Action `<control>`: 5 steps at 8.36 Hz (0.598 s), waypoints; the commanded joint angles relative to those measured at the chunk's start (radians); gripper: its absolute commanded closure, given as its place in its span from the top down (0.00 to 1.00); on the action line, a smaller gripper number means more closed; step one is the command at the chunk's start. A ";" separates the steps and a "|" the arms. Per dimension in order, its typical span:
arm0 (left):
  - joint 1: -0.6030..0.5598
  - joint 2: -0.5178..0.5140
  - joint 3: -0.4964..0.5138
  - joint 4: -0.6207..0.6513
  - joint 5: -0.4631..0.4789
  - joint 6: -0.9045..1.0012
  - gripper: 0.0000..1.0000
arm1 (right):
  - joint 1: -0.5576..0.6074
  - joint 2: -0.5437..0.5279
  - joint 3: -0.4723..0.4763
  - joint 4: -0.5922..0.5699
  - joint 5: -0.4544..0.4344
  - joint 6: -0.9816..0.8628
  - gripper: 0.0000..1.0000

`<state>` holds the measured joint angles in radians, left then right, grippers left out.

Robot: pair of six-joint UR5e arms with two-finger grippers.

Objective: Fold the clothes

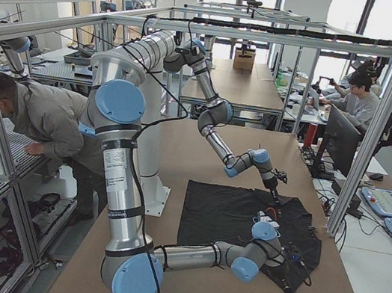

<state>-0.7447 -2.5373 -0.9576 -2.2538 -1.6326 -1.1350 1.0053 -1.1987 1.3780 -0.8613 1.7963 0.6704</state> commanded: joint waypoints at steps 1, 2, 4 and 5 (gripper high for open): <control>-0.011 -0.069 0.002 0.009 0.005 -0.080 1.00 | -0.004 0.036 -0.035 -0.002 0.000 0.003 0.94; -0.013 -0.067 0.000 0.010 0.004 -0.075 1.00 | -0.004 0.091 -0.090 -0.007 0.001 0.021 0.94; -0.007 -0.066 0.000 0.013 0.005 -0.075 1.00 | -0.008 0.139 -0.119 -0.005 0.005 0.165 0.92; -0.007 -0.064 0.000 0.013 0.005 -0.075 1.00 | -0.025 0.149 -0.125 -0.005 0.005 0.196 0.91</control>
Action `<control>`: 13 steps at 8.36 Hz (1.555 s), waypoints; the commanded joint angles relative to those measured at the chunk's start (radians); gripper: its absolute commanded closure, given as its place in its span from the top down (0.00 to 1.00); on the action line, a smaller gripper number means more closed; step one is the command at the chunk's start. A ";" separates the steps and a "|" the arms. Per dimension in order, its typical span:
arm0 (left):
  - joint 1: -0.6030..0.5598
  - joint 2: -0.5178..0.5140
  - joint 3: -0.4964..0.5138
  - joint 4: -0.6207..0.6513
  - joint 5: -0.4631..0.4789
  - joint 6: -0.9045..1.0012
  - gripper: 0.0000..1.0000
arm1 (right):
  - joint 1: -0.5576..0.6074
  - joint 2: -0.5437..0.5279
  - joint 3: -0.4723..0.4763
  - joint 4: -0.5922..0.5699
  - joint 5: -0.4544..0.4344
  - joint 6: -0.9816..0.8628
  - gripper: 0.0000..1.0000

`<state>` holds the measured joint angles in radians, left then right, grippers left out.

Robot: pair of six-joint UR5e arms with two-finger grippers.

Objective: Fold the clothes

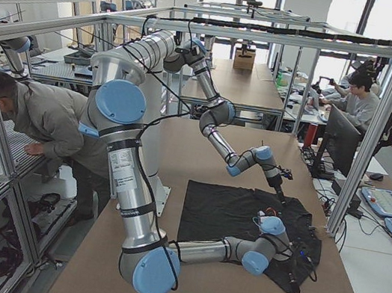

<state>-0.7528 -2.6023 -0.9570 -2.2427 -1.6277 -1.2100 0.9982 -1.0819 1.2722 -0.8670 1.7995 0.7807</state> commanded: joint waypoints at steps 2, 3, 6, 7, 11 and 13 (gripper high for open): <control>0.001 0.001 0.000 0.002 0.002 0.000 1.00 | -0.033 0.034 -0.068 0.023 -0.012 0.089 0.88; 0.003 0.002 0.000 0.002 0.002 0.000 1.00 | -0.033 0.033 -0.074 0.026 -0.017 0.091 0.81; 0.003 0.004 0.000 0.002 0.002 0.001 1.00 | -0.055 0.040 -0.128 0.062 -0.035 0.089 0.80; 0.001 0.004 0.000 0.000 0.002 0.006 1.00 | -0.055 0.057 -0.148 0.063 -0.035 0.089 0.80; 0.001 0.004 0.000 -0.001 0.002 0.007 1.00 | -0.055 0.089 -0.192 0.063 -0.035 0.086 0.64; 0.000 0.005 0.000 -0.001 0.002 0.007 1.00 | -0.055 0.091 -0.192 0.065 -0.037 0.086 0.49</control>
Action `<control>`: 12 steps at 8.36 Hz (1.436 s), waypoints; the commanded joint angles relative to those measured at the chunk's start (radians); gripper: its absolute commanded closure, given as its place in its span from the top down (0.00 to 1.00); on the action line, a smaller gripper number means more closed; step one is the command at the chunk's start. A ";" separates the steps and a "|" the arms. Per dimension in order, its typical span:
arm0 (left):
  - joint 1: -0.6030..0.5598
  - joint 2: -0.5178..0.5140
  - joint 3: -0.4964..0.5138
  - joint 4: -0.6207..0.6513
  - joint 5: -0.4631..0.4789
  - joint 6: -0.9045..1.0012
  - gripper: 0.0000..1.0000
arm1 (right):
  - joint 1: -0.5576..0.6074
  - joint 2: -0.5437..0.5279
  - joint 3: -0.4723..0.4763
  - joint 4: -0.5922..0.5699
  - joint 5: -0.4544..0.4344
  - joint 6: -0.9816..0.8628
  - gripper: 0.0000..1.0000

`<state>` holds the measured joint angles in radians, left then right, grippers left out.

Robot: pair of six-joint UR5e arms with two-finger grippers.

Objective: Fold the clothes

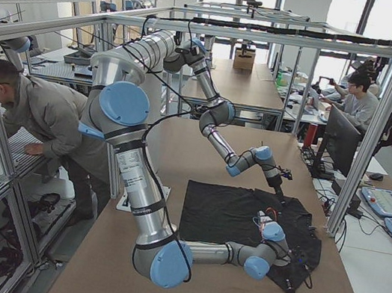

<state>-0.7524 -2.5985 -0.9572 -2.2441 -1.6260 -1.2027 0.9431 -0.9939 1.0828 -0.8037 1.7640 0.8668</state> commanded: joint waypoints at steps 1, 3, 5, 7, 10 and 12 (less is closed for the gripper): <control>0.001 0.001 0.000 0.000 0.000 0.000 1.00 | 0.000 0.003 -0.003 0.001 -0.001 0.000 0.34; 0.001 0.000 0.000 0.000 0.000 0.000 1.00 | -0.001 0.000 -0.003 0.001 -0.003 0.000 0.00; 0.001 0.000 0.000 0.000 0.000 0.000 1.00 | -0.001 -0.005 0.002 0.001 -0.017 0.003 0.00; -0.005 -0.002 -0.006 0.000 -0.009 0.021 1.00 | 0.000 0.017 0.040 -0.006 -0.015 0.047 0.00; -0.053 0.027 -0.015 -0.006 -0.080 0.107 1.00 | 0.002 0.127 0.188 -0.217 -0.008 0.193 0.00; -0.064 0.040 -0.015 -0.009 -0.081 0.132 1.00 | -0.036 0.251 0.203 -0.329 -0.015 0.361 0.00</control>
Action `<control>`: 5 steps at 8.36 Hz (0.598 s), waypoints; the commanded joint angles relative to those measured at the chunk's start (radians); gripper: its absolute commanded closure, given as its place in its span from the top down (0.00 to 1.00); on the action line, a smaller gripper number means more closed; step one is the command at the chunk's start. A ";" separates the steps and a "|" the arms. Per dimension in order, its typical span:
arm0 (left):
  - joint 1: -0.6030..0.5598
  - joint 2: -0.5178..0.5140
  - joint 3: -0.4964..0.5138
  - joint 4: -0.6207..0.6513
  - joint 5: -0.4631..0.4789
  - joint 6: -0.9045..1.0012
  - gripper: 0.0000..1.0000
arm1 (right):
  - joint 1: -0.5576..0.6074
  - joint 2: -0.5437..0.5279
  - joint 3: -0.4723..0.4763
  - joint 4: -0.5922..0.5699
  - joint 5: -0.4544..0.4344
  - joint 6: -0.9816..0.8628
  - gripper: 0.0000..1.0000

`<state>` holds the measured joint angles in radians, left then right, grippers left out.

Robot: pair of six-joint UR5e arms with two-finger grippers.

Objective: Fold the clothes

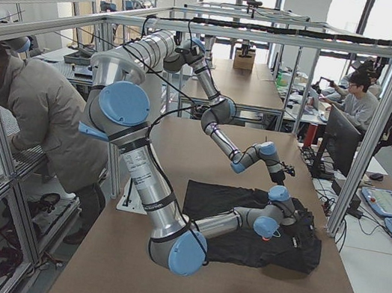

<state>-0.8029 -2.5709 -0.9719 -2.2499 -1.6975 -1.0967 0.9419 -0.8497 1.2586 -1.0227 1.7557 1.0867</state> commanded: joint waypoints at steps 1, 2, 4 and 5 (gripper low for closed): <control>-0.013 0.021 -0.001 -0.005 -0.010 0.027 1.00 | -0.075 0.147 -0.002 -0.131 -0.016 0.197 0.00; -0.013 0.024 -0.001 -0.005 -0.010 0.035 1.00 | -0.110 0.196 -0.063 -0.131 -0.072 0.231 0.00; -0.012 0.032 -0.004 -0.023 -0.010 0.040 1.00 | -0.191 0.196 -0.088 -0.122 -0.207 0.214 0.50; -0.004 0.034 -0.004 -0.034 -0.011 0.044 1.00 | -0.213 0.192 -0.094 -0.120 -0.234 0.214 0.94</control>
<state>-0.8149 -2.5416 -0.9745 -2.2650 -1.7073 -1.0598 0.7833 -0.6598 1.1843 -1.1457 1.5977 1.3006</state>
